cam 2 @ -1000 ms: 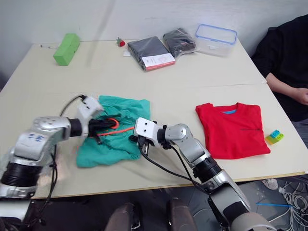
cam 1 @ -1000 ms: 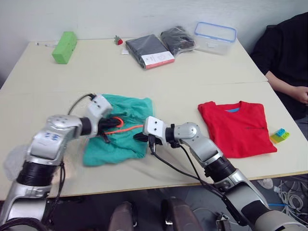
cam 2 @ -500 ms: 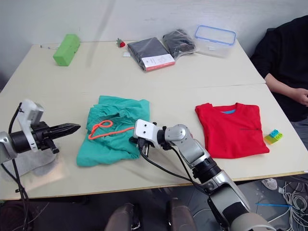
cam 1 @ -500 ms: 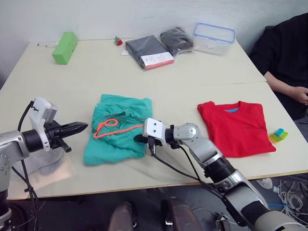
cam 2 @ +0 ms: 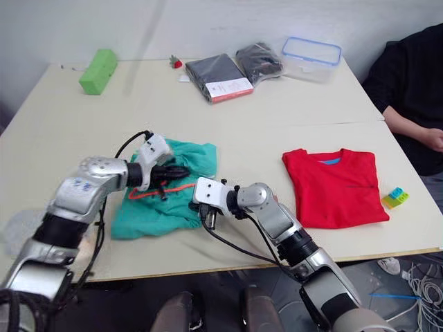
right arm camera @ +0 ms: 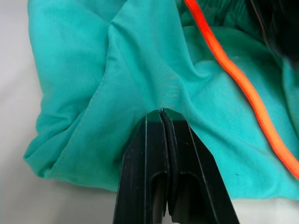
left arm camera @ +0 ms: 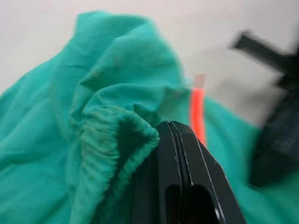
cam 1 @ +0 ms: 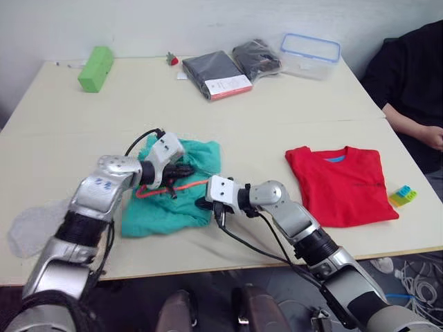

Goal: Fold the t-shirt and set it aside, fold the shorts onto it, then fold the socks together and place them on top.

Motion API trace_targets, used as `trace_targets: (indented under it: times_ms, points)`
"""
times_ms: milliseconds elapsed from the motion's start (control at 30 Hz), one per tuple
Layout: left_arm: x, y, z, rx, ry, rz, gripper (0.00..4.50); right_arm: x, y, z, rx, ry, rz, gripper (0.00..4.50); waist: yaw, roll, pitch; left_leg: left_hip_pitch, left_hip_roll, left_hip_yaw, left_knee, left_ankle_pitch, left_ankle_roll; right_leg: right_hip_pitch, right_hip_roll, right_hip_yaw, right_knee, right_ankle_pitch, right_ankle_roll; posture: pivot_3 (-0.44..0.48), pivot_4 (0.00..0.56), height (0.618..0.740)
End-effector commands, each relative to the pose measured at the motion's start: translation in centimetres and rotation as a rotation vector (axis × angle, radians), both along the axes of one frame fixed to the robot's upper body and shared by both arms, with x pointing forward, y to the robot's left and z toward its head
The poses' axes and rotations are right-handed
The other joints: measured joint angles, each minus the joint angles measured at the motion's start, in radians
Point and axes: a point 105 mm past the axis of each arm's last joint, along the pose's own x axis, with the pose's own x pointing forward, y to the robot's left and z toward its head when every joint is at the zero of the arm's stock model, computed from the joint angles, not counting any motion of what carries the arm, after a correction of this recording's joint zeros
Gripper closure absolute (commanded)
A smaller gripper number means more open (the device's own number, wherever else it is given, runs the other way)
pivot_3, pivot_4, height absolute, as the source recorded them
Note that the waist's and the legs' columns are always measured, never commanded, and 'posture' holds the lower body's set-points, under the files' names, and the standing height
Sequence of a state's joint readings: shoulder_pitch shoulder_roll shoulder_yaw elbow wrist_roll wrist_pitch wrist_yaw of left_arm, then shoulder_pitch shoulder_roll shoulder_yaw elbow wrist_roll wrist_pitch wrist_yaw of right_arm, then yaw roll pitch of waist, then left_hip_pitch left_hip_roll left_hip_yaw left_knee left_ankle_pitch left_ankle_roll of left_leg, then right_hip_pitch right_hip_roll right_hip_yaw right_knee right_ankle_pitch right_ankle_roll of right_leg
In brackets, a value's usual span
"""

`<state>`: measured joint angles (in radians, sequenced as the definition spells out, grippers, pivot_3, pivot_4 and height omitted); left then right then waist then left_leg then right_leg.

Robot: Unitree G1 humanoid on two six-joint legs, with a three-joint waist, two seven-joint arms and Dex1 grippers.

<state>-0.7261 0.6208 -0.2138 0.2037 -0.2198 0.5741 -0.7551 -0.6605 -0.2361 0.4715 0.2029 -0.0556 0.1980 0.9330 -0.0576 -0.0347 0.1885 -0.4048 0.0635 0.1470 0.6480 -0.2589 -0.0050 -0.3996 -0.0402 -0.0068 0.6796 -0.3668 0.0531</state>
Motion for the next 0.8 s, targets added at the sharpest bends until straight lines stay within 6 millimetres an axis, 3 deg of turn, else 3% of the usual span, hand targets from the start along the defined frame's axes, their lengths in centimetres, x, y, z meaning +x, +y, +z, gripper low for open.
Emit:
trace_targets:
  times_ms: [33, 267, 400, 467, 533, 633, 733, 800]
  points:
    - [2.7, 1.7, 1.5, -0.011, -0.099, 0.128, 4.5, -0.4, -0.1, -0.9, -0.036, -0.007, 0.005, 4.44, 0.0, 0.0, 0.0, 0.0, 0.0, 0.0, 0.0, 0.0, 0.0, 0.0, 0.0, 0.0, 0.001, 0.0, 0.0, 0.0, 0.15, 0.74]
    - [3.5, 4.8, 1.0, -0.037, -0.109, 0.263, 4.5, -1.4, -1.7, -1.8, -0.072, 0.03, 0.024, 4.44, 0.004, 0.0, 0.0, 0.0, 0.0, 0.0, 0.001, 0.0, 0.0, 0.0, -0.001, 0.0, 0.003, 0.0, 0.0, 0.0, 0.15, 0.74]
    - [2.3, 6.0, 1.3, -0.053, -0.1, 0.283, 4.5, -1.7, -2.4, -0.8, -0.038, 0.041, 0.043, 4.44, -0.001, 0.0, 0.0, 0.001, 0.0, 0.0, 0.001, 0.0, 0.0, 0.0, -0.001, 0.0, 0.003, 0.0, 0.0, 0.0, 0.15, 0.74]
    - [1.6, 6.6, 1.6, -0.067, -0.098, 0.293, 4.5, -1.1, -2.2, 1.4, 0.056, 0.057, 0.024, 4.44, -0.001, 0.0, 0.0, 0.001, 0.0, 0.0, 0.001, 0.001, -0.001, 0.0, 0.0, -0.001, 0.004, 0.0, 0.0, 0.0, 0.15, 0.74]
    - [0.3, 6.5, 3.0, -0.127, -0.113, 0.246, 4.5, 0.4, -1.9, 4.3, 0.161, 0.038, -0.02, 4.44, -0.005, 0.0, 0.0, 0.001, 0.001, 0.0, 0.001, 0.001, -0.001, 0.0, 0.0, 0.0, 0.004, 0.0, 0.0, 0.0, 0.15, 0.74]
    - [-2.9, 4.2, 5.3, -0.241, -0.126, 0.057, 4.5, 3.2, -1.2, 7.3, 0.265, 0.0, -0.119, 4.44, -0.002, 0.0, 0.0, 0.0, 0.001, 0.0, 0.0, 0.002, -0.002, -0.002, 0.0, 0.0, 0.005, 0.0, 0.0, 0.0, 0.15, 0.74]
    - [-4.2, 2.9, 5.3, -0.24, -0.112, 0.001, 4.5, 5.1, 0.0, 7.8, 0.265, -0.034, -0.173, 4.44, -0.001, -0.001, 0.0, 0.0, 0.001, -0.001, 0.0, 0.002, -0.002, -0.002, 0.0, -0.001, 0.006, 0.0, 0.0, 0.0, 0.15, 0.74]
    - [-3.7, 3.0, 3.7, -0.181, -0.089, 0.051, 4.5, 6.5, 1.2, 7.6, 0.243, -0.06, -0.216, 4.44, -0.001, -0.001, 0.0, 0.001, 0.0, -0.001, 0.0, 0.002, -0.002, -0.001, -0.001, -0.001, 0.005, 0.0, 0.0, 0.0, 0.15, 0.74]
